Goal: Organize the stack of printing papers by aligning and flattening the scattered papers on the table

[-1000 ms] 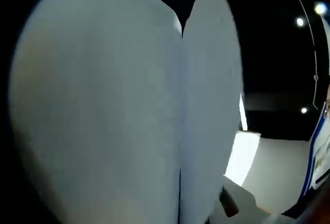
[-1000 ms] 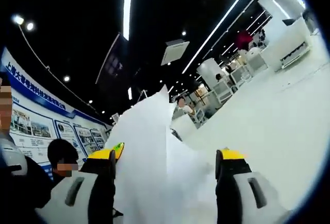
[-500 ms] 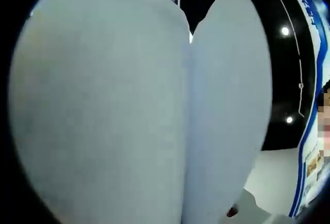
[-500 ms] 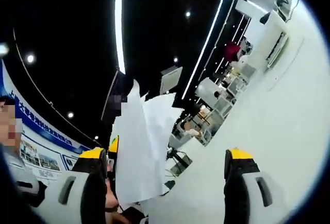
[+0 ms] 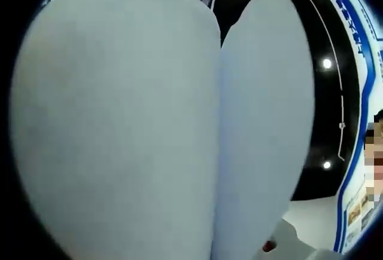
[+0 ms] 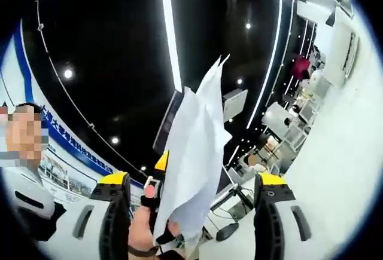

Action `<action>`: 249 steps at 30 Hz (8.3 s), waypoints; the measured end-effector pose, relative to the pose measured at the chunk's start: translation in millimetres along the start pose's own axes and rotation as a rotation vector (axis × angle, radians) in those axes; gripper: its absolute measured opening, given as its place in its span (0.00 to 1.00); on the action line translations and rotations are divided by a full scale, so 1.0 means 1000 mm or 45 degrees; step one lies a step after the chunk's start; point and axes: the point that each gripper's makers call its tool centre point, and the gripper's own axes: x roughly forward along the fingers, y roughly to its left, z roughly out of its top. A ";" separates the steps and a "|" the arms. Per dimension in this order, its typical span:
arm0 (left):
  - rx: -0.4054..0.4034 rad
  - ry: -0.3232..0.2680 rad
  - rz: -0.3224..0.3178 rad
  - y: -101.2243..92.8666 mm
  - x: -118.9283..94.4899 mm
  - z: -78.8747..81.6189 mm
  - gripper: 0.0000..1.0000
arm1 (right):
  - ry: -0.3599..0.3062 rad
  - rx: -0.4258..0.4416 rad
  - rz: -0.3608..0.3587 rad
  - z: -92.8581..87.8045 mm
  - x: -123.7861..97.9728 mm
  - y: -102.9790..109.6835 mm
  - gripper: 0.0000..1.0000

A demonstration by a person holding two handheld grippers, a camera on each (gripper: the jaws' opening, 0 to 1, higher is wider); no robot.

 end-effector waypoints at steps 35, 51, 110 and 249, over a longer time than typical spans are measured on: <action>0.055 0.337 -0.253 -0.008 -0.029 -0.009 0.11 | 0.389 -0.037 -0.006 0.057 -0.093 0.005 0.00; 0.277 0.660 -0.430 0.002 -0.043 -0.039 0.07 | 0.411 -0.415 0.004 0.066 -0.108 0.001 0.00; 0.576 0.952 -0.562 0.063 -0.058 -0.091 0.11 | 0.512 -0.836 -0.097 0.084 -0.122 -0.036 0.09; 0.860 1.346 -0.268 0.077 -0.039 -0.207 0.51 | 0.510 -0.780 -0.612 0.113 -0.134 -0.085 0.52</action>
